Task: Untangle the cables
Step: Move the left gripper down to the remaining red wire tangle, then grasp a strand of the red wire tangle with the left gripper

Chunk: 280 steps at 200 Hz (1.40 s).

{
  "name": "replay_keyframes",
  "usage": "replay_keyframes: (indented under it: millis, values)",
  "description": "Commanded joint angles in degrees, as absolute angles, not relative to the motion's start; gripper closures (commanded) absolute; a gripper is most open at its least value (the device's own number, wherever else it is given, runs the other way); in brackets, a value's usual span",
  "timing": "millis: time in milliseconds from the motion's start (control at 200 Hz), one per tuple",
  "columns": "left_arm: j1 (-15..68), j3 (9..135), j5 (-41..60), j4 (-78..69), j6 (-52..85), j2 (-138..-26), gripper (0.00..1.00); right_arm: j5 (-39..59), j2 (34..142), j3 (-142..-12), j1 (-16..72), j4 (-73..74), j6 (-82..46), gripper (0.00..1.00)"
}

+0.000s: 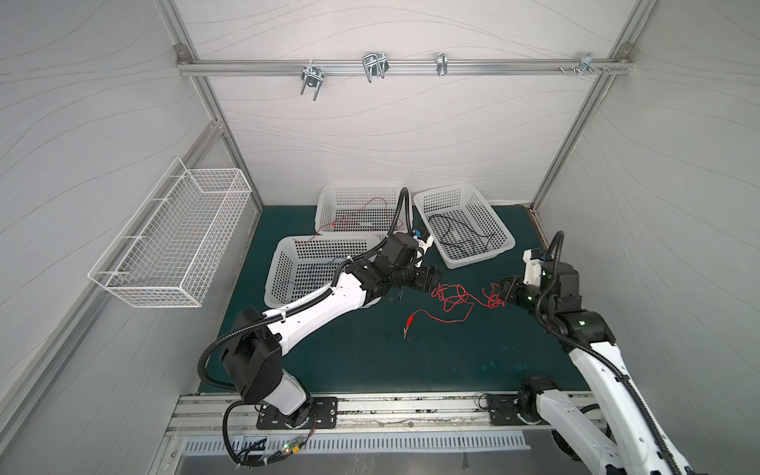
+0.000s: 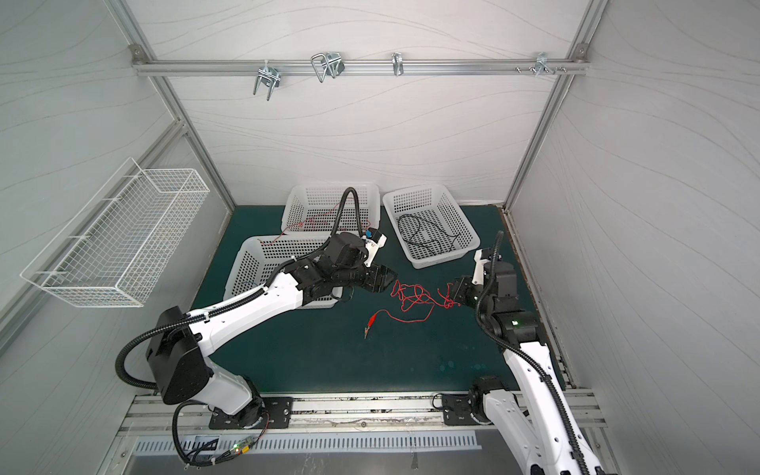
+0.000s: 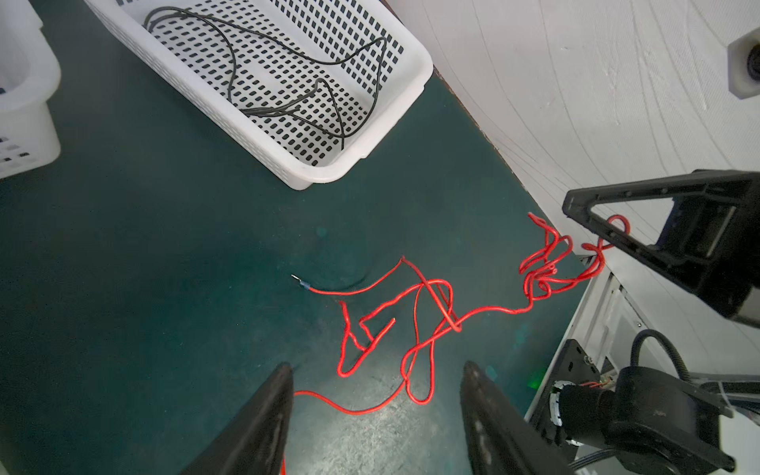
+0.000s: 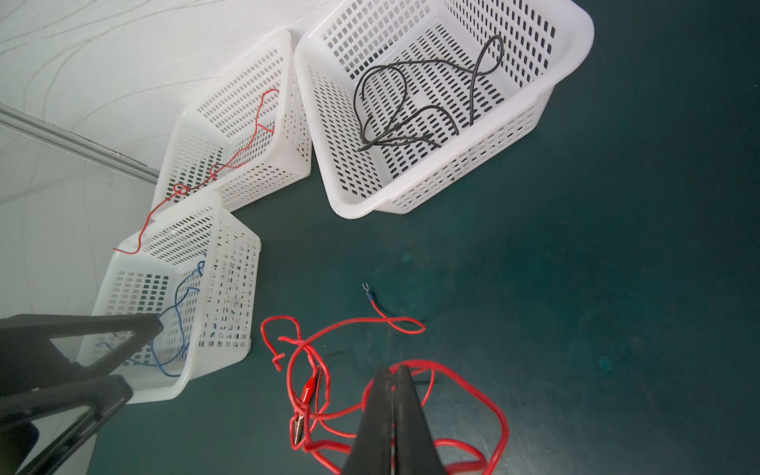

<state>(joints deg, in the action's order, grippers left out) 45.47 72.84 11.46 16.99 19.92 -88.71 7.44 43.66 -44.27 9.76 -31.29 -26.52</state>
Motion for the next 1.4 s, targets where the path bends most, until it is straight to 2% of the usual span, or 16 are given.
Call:
replay_keyframes:
  millis: [0, 500, 815, 1176, 1396]
  values:
    - [46.2, 75.5, 14.7, 19.1, 23.6, -90.5, 0.35, 6.8, 43.3, -44.1, 10.1, -29.4, -26.0, 1.00]
    - [51.1, 83.5, 18.7, 19.9, 27.7, -102.6, 0.44, 6.3, 43.4, -43.2, 10.8, -28.0, -26.2, 1.00]
    - [51.8, 85.7, 19.6, 18.8, 29.2, -105.7, 0.48, 6.4, 42.6, -42.8, 11.0, -28.0, -26.2, 1.00]
    - [51.9, 87.6, 18.5, 19.8, 30.0, -107.9, 0.71, 7.1, 42.7, -42.8, 10.9, -27.8, -26.2, 1.00]
    - [51.9, 87.7, 18.5, 19.4, 30.2, -108.7, 0.77, 7.4, 42.7, -43.0, 11.0, -27.8, -26.1, 1.00]
